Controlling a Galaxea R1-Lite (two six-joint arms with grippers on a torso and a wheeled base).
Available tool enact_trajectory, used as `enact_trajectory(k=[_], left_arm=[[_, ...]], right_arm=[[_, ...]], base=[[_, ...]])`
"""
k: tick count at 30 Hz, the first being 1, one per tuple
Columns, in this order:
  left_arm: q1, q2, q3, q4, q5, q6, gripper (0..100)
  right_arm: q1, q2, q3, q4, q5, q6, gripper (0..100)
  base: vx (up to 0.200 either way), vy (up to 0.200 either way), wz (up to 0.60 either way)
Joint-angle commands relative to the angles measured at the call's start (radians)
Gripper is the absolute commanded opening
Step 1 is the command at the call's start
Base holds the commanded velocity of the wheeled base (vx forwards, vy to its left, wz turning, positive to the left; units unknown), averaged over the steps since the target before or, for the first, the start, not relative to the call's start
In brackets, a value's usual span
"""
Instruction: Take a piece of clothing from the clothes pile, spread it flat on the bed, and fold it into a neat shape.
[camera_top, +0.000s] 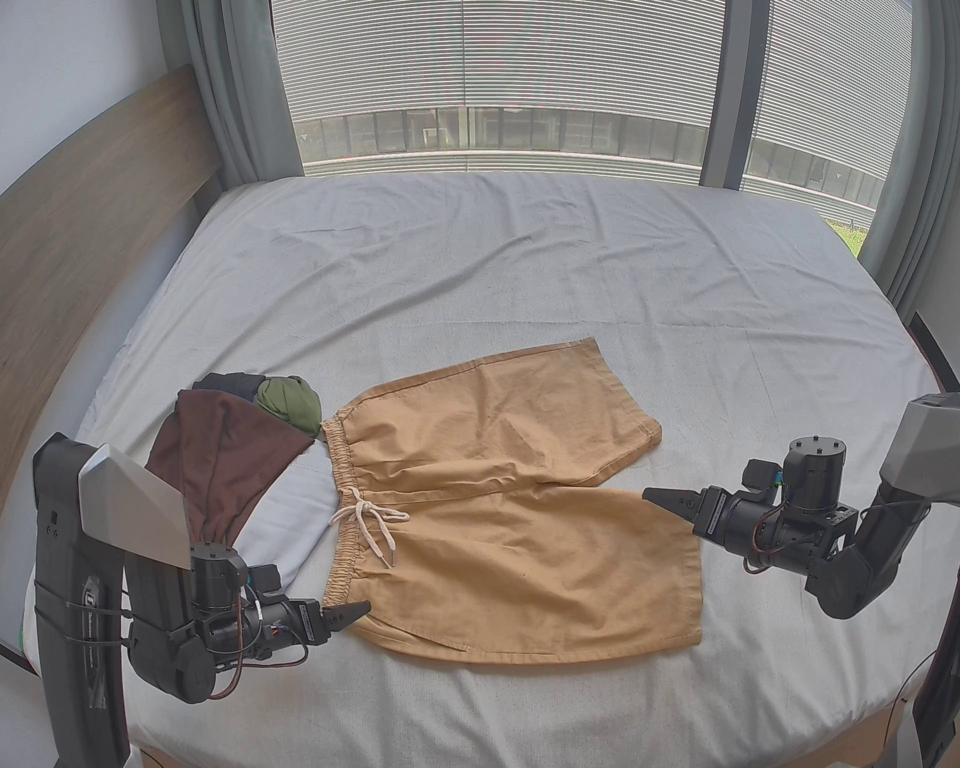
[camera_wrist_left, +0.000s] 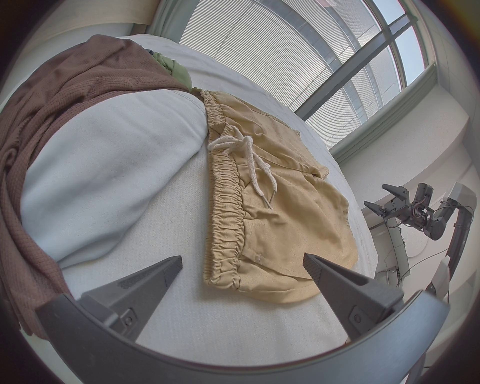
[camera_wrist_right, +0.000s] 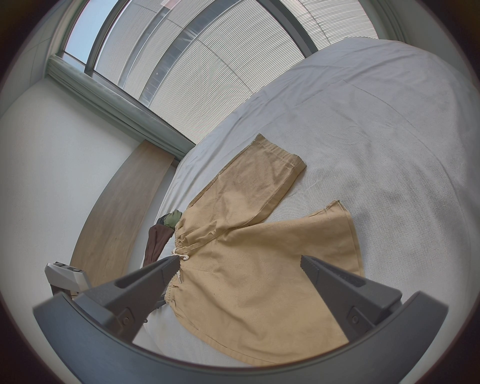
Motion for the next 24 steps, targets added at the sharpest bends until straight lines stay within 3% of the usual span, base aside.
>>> enact_trajectory(k=[1,14,21,24], left_arm=[[-0.006,0.016,-0.012,0.000,0.001,-0.011,0],[-0.004,0.016,-0.031,0.000,0.006,-0.026,0],[-0.006,0.013,-0.031,-0.002,0.004,-0.023,0],[-0.006,0.012,-0.031,-0.002,0.004,-0.023,0]], right_arm=[[-0.003,-0.001,0.010,-0.001,0.000,0.000,100],[-0.010,0.001,0.080,0.016,0.002,-0.068,100],[-0.041,0.075,0.183,0.013,-0.004,-0.187,100],[-0.058,0.110,0.218,0.002,-0.047,-0.229,100]], base=[[0.000,0.000,0.00],[0.000,0.000,0.00],[0.000,0.000,0.00],[0.000,0.000,0.00]])
